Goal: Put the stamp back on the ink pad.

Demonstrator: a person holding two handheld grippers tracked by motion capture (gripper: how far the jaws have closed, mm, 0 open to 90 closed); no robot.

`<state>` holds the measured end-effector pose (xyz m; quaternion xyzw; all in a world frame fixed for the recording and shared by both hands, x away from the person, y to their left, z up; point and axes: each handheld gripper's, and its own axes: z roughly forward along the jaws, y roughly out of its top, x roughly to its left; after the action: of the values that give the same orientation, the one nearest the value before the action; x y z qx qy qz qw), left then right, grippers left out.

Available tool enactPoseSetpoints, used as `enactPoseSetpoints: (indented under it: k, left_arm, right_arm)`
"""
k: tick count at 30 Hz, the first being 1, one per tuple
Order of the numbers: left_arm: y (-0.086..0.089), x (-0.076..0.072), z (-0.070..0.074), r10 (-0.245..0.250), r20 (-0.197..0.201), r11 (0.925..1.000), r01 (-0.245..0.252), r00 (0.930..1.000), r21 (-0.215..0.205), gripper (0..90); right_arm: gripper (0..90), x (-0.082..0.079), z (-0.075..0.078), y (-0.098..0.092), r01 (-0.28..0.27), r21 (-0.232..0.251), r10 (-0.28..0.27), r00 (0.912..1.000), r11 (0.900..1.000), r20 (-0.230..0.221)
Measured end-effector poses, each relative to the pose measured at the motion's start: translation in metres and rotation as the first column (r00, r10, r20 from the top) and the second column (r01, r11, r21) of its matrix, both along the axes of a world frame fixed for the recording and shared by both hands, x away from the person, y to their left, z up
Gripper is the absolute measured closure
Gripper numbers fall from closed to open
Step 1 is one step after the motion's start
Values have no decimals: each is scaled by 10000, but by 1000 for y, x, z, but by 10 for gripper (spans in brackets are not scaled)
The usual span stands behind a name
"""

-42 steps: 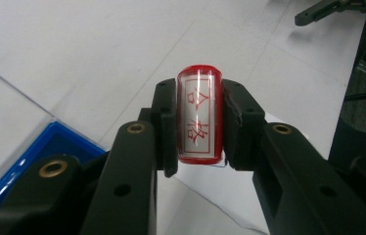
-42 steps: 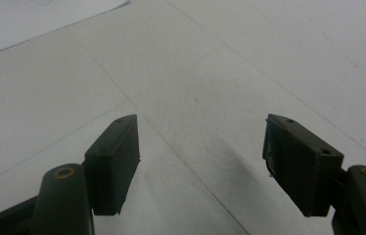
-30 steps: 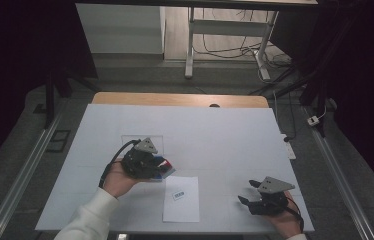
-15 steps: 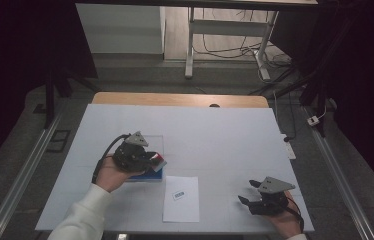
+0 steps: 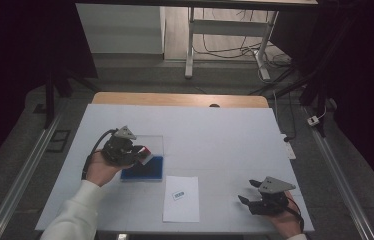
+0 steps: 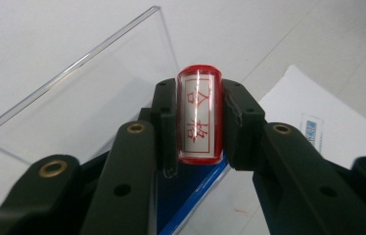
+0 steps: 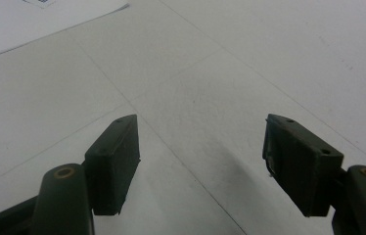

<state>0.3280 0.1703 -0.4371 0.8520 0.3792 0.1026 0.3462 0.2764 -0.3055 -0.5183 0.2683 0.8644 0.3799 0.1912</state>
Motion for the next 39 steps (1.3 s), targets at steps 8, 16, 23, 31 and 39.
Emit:
enactPoseSetpoints:
  k: [8,16,23,31,39]
  left_arm:
    - [1,5,-8,42,-236,9982,-28,9997,591,698]
    - [2,7,-25,118,-627,9950,-55,9980,1001,698]
    - [-1,10,-37,70,-965,9900,67,9953,1411,697]
    - [-8,12,-44,2,-1026,9847,177,9947,1731,696]
    - [-8,10,-43,-20,-811,9858,155,9967,1670,621]
  right_arm:
    - [293,0,-1,0,-4,23,4,10000,10000,-13]
    - [293,0,-1,0,-7,4,7,10000,10000,-32]
    - [293,1,-1,0,-12,-39,12,10000,10000,-28]
    - [293,0,-1,-1,-6,12,6,10000,10000,-47]
    - [293,0,-1,0,-43,-4,43,10000,10000,-43]
